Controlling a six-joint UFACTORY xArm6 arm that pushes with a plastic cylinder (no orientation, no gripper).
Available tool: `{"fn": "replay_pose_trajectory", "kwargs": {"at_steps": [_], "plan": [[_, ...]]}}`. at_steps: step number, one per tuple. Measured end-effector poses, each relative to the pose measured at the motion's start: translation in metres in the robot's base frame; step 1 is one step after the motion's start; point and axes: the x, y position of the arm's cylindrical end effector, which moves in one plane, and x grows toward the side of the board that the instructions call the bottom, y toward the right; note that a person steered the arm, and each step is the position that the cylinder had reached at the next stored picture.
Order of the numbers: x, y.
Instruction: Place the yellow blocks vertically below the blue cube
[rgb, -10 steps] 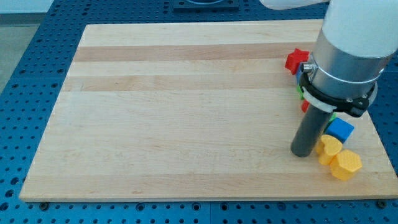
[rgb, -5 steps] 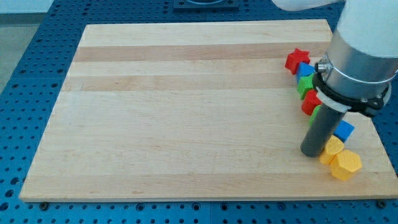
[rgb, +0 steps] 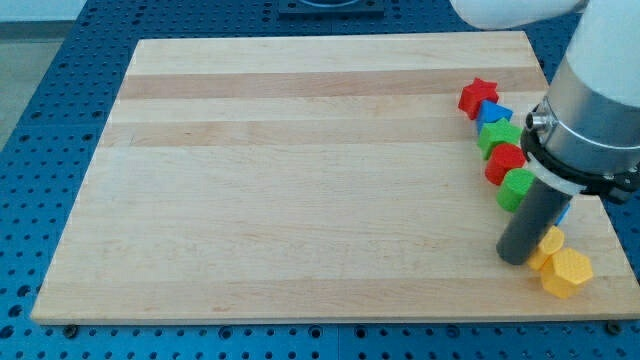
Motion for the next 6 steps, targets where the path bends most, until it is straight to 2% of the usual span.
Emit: {"fn": "replay_pose_trajectory", "kwargs": {"at_steps": [6], "plan": [[0.001,0.022]]}}
